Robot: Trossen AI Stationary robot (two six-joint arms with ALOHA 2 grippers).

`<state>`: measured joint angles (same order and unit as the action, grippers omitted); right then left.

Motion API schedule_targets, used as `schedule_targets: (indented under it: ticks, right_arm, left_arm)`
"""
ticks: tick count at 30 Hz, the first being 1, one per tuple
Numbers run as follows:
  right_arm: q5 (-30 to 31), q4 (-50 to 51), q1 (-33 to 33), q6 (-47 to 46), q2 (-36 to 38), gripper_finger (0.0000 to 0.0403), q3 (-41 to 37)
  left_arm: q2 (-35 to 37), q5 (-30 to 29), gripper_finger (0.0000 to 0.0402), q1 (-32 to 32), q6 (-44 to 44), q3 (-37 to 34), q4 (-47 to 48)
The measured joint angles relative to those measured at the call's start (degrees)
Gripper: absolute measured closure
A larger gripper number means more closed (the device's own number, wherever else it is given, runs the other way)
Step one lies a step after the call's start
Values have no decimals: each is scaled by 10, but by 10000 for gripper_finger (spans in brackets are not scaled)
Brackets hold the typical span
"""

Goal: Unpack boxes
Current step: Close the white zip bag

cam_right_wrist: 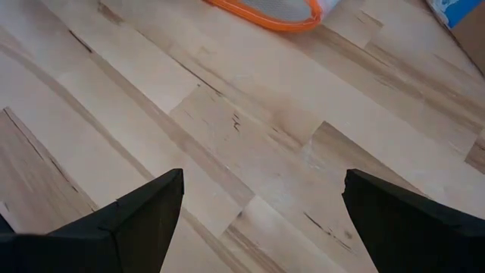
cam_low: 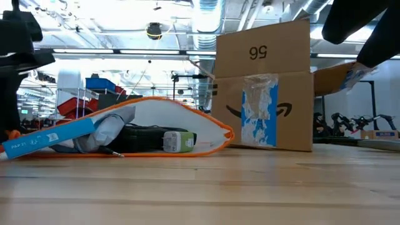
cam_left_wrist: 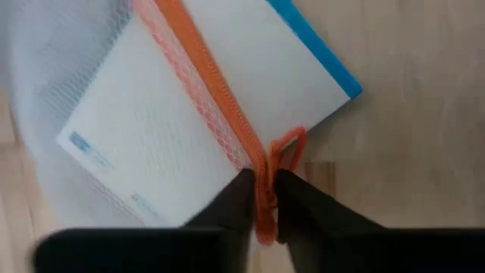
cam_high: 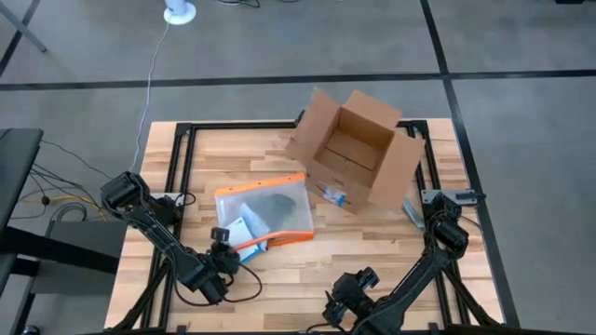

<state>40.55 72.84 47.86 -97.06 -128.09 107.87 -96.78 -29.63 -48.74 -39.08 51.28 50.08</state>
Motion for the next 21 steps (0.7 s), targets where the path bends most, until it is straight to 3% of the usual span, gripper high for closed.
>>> schedule_targets:
  ticks: [14,21]
  right_arm:
    - [-1,11,-3,30,0,62,0]
    - [-1,7,-8,30,0,62,0]
  left_arm:
    - [0,19,394,0,-24,30,-1]
    - [0,19,323,0,-41,30,5]
